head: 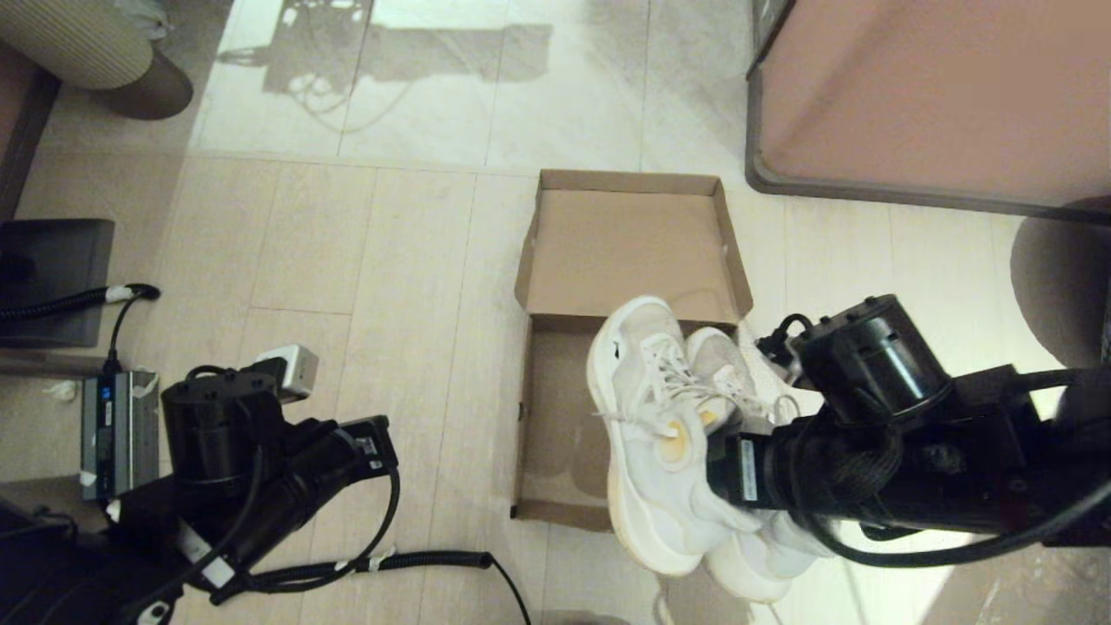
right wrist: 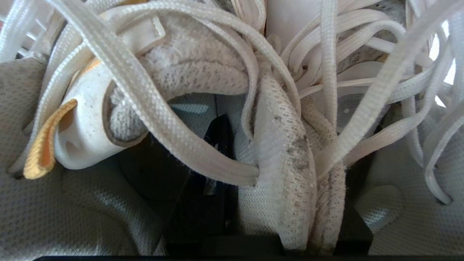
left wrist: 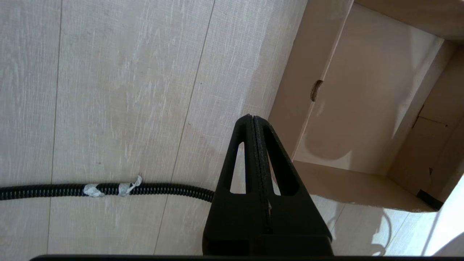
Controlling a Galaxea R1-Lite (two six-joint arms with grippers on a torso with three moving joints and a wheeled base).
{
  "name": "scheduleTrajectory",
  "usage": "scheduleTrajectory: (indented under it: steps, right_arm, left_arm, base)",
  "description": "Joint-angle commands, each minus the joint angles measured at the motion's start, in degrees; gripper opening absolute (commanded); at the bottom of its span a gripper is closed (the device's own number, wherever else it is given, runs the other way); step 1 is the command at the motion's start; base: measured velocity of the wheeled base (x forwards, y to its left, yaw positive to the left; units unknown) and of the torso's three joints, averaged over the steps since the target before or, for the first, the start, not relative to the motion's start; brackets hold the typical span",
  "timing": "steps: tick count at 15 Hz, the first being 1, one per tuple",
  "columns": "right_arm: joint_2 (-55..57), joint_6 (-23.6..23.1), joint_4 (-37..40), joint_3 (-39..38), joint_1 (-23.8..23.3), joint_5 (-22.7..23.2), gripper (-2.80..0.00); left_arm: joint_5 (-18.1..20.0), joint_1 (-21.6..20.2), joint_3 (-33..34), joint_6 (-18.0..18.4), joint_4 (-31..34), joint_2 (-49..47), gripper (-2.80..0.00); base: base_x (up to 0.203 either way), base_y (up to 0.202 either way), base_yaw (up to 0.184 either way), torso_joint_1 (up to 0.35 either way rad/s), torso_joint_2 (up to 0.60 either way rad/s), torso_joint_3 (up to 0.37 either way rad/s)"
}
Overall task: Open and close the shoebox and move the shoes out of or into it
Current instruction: Put the shoes into the shoe box
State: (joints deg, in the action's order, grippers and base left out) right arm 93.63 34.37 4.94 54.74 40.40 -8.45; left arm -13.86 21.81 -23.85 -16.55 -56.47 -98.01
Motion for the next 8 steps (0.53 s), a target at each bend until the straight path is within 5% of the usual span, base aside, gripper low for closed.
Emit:
scheduleTrajectory:
  steps: [1, 8]
  right_arm:
    - [8.4, -0.2, -2.9, -0.2, 1.5, -2.6, -2.8]
    - [23.0, -3.1, -18.5, -0.5, 0.9, -5.8, -2.8]
  left_arm:
    - [-0.2, -0.1, 0.5, -0.1, -0.3, 0.6, -2.8]
    - [-0.2, -0.2, 0.1, -0.1, -0.3, 0.5, -2.8]
  base:
    - [0.0, 0.0, 0.0, 0.0, 0.0, 0.0]
    - [0.0, 0.0, 0.0, 0.0, 0.0, 0.0]
